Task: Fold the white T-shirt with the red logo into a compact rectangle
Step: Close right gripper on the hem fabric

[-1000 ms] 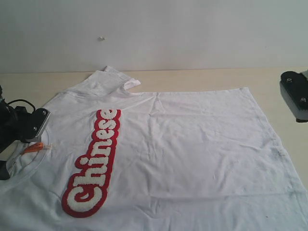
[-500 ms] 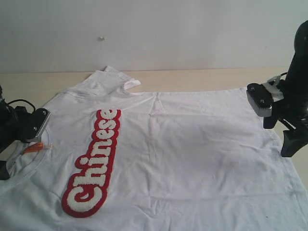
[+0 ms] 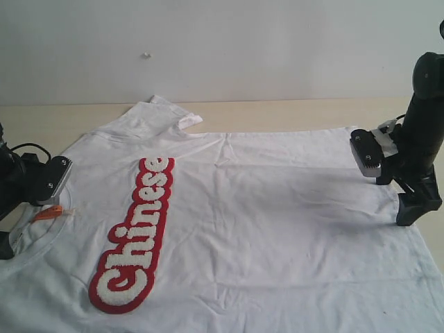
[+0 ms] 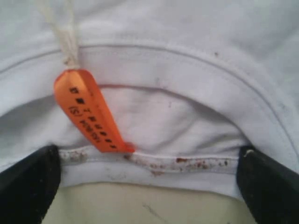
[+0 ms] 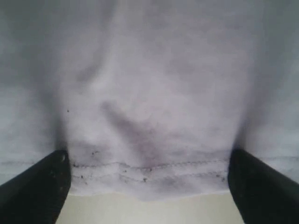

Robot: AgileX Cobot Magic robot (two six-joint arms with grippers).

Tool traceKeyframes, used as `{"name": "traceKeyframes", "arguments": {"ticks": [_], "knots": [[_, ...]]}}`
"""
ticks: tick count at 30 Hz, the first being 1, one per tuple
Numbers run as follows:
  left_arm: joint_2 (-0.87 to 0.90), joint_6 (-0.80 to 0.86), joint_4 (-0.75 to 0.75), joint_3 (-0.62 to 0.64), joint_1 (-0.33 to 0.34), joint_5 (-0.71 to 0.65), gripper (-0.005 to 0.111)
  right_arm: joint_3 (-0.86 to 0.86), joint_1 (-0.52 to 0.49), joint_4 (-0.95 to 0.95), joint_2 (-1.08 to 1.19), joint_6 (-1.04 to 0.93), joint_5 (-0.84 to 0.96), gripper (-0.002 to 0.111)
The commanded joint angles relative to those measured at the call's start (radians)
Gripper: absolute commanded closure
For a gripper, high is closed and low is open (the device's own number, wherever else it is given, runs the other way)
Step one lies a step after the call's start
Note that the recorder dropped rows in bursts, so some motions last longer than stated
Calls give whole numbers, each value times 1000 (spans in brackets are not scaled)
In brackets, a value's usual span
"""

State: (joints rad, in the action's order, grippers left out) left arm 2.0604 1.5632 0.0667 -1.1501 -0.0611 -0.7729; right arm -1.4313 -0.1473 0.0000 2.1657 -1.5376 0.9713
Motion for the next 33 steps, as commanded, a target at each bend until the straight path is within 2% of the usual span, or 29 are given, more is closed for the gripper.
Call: {"name": "traceKeyframes", "arguments": {"ticks": [1,33], "knots": [[237,3,5,87,12,106,2,-3,-7,0,26,22,-2,21],[237,3,5,87,12,106,2,-3,-5,-11,28,16,-7,23]]}}
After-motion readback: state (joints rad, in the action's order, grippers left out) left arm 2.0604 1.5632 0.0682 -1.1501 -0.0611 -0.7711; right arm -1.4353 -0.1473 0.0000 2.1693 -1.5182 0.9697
